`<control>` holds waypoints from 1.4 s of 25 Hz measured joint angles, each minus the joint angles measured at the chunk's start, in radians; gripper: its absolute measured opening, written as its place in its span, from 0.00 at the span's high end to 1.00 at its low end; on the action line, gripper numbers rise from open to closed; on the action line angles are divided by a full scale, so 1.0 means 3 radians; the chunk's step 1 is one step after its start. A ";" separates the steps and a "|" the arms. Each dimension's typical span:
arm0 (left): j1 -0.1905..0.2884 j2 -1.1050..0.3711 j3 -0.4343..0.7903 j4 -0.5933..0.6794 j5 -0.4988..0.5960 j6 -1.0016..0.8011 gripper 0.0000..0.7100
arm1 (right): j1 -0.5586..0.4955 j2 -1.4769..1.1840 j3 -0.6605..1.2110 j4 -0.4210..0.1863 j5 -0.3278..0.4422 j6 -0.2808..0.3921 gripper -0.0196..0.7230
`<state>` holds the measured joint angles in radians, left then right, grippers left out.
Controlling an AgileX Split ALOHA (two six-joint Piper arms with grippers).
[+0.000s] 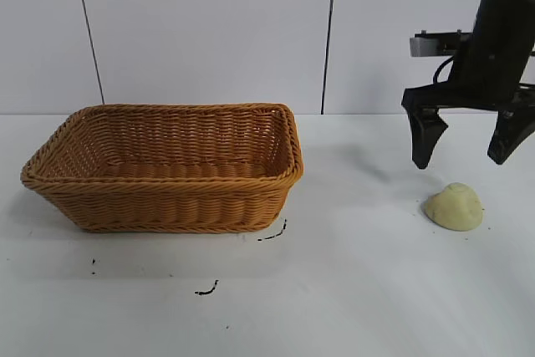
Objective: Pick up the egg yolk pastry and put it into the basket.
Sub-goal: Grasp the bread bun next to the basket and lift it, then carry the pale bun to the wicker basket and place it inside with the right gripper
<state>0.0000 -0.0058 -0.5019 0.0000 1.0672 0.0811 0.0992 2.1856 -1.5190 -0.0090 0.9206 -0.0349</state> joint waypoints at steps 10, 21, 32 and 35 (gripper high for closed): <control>0.0000 0.0000 0.0000 0.0000 0.0000 0.0000 0.02 | 0.0000 0.0119 0.0000 -0.0007 -0.0083 0.0099 0.06; 0.0000 0.0000 0.0000 0.0000 0.0000 0.0000 0.02 | 0.0000 0.0119 -0.0003 -0.0013 -0.0057 0.0116 0.60; 0.0000 0.0000 0.0000 0.0000 0.0000 0.0000 0.02 | 0.0000 -0.0282 -0.0251 -0.0013 0.0429 0.0116 0.64; 0.0000 0.0000 0.0000 0.0000 0.0000 0.0000 0.02 | 0.0000 -0.0488 -0.0512 -0.0013 0.0642 0.0116 0.64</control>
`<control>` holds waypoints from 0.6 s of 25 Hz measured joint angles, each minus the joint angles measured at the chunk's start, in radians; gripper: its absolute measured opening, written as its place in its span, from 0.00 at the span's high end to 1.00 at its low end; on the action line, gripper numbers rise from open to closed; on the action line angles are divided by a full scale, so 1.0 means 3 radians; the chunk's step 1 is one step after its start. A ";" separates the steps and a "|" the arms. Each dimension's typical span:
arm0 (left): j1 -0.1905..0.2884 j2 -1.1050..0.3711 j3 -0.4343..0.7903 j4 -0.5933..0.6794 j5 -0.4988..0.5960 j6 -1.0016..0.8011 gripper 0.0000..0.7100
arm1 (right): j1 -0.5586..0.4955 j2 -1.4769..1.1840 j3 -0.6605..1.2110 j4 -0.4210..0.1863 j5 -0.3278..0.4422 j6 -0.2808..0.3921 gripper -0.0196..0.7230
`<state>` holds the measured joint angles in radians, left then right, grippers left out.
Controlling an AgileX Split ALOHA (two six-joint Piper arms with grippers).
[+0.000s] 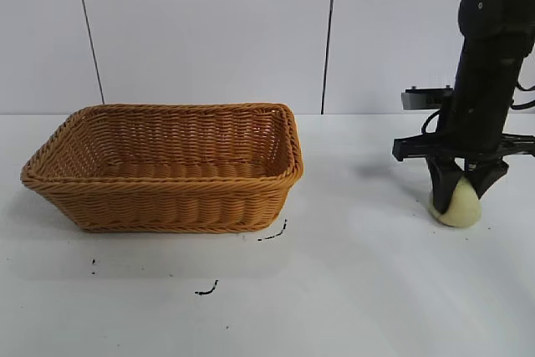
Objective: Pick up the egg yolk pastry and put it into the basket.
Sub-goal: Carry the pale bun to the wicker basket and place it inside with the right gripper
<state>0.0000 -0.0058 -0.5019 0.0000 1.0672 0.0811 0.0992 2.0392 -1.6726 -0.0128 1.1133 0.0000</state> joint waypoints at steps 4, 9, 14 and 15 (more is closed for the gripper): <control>0.0000 0.0000 0.0000 0.0000 0.0000 0.0000 0.02 | 0.0000 -0.0130 -0.0352 0.0003 0.0150 0.0000 0.64; 0.0000 0.0000 0.0000 0.0000 0.0000 0.0000 0.02 | 0.0000 -0.0130 -0.0663 0.0003 0.0181 0.0000 0.64; 0.0000 0.0000 0.0000 0.0000 0.0000 0.0000 0.02 | 0.0043 -0.0130 -0.0740 0.0043 0.0108 0.0000 0.64; 0.0000 0.0000 0.0000 0.0000 0.0000 0.0000 0.02 | 0.0083 -0.0130 -0.0740 0.0043 0.0083 0.0000 0.64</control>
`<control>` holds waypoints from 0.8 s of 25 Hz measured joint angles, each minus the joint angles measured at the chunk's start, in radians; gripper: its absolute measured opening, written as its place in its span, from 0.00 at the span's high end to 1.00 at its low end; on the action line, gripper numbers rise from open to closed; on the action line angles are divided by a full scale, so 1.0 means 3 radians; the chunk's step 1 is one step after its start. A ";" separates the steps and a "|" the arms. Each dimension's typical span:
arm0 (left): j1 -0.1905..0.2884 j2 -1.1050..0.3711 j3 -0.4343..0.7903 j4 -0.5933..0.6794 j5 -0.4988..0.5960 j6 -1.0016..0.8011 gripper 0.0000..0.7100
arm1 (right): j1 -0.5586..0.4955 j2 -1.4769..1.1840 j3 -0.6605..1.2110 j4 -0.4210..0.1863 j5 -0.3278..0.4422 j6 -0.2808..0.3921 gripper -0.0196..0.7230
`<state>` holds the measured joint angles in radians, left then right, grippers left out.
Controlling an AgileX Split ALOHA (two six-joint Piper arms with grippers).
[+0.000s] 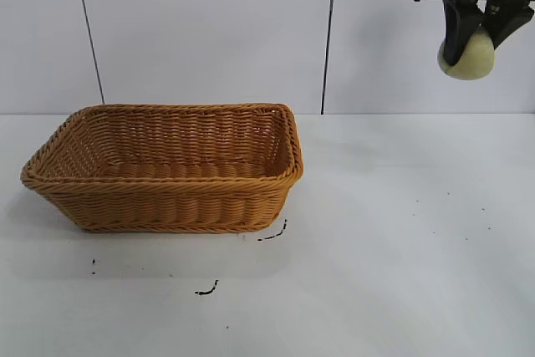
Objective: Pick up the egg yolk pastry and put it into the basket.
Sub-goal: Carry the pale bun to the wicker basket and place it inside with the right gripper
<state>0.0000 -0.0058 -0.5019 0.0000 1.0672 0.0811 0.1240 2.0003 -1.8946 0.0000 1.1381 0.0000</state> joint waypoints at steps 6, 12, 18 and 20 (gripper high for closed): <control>0.0000 0.0000 0.0000 0.0000 0.0000 0.0000 0.02 | 0.0433 0.0010 0.0000 0.0023 -0.0259 -0.0018 0.64; 0.0000 0.0000 0.0000 0.0000 0.0000 0.0000 0.02 | 0.0998 0.0017 0.0000 0.0032 -0.0562 -0.0021 0.64; 0.0000 0.0000 0.0000 0.0000 0.0000 0.0000 0.02 | 0.1529 0.0256 -0.0003 0.0039 -0.0957 -0.0021 0.64; 0.0000 0.0000 0.0000 0.0000 0.0000 0.0000 0.02 | 0.1665 0.0408 -0.0003 0.0043 -0.1156 0.0000 0.64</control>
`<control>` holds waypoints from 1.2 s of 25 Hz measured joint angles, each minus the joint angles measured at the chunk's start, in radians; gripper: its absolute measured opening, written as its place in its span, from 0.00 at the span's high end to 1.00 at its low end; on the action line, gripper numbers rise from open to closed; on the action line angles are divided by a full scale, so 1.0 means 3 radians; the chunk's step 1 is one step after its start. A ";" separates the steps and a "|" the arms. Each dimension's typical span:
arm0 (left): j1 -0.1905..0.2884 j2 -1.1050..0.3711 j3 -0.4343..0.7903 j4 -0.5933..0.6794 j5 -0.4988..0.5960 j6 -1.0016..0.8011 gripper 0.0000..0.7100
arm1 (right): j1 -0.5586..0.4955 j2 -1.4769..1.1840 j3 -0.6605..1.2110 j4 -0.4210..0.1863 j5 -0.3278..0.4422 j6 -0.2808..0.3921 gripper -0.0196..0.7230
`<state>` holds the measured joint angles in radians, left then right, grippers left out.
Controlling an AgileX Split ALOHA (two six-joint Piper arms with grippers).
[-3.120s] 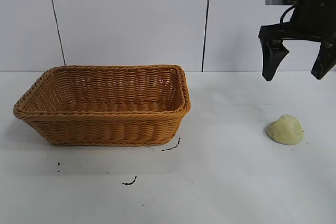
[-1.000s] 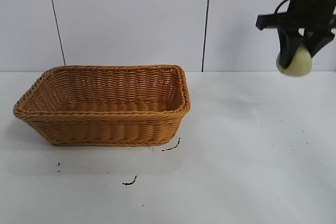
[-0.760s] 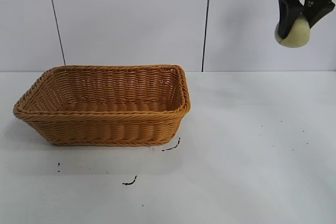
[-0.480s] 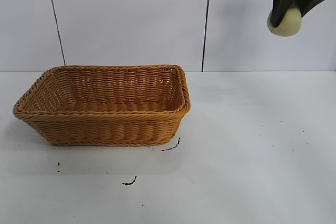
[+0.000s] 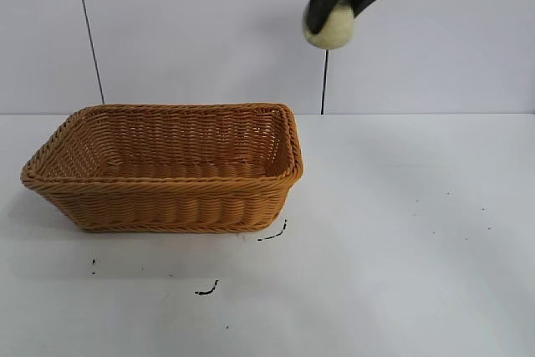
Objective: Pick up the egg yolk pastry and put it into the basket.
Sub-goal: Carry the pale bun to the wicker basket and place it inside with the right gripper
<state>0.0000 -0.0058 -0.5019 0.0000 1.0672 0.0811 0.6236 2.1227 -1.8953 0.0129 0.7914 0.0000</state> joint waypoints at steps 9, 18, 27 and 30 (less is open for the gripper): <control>0.0000 0.0000 0.0000 0.0000 0.0000 0.0000 0.02 | 0.0213 0.0738 0.0000 0.0018 -0.0915 0.0069 0.64; 0.0000 0.0000 0.0000 0.0000 0.0000 0.0000 0.02 | 0.0213 0.1019 0.0000 0.0018 -0.1086 0.0144 0.50; 0.0000 0.0000 0.0000 0.0000 0.0000 0.0000 0.02 | 0.0184 0.0769 0.0000 0.0008 -0.0866 0.0157 0.16; 0.0000 0.0000 0.0000 0.0000 0.0000 0.0000 0.02 | 0.0117 0.0501 0.0000 0.0008 -0.0740 0.0157 0.16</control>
<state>0.0000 -0.0058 -0.5019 0.0000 1.0672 0.0811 0.6586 2.2729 -1.8953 0.0152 0.5695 0.0470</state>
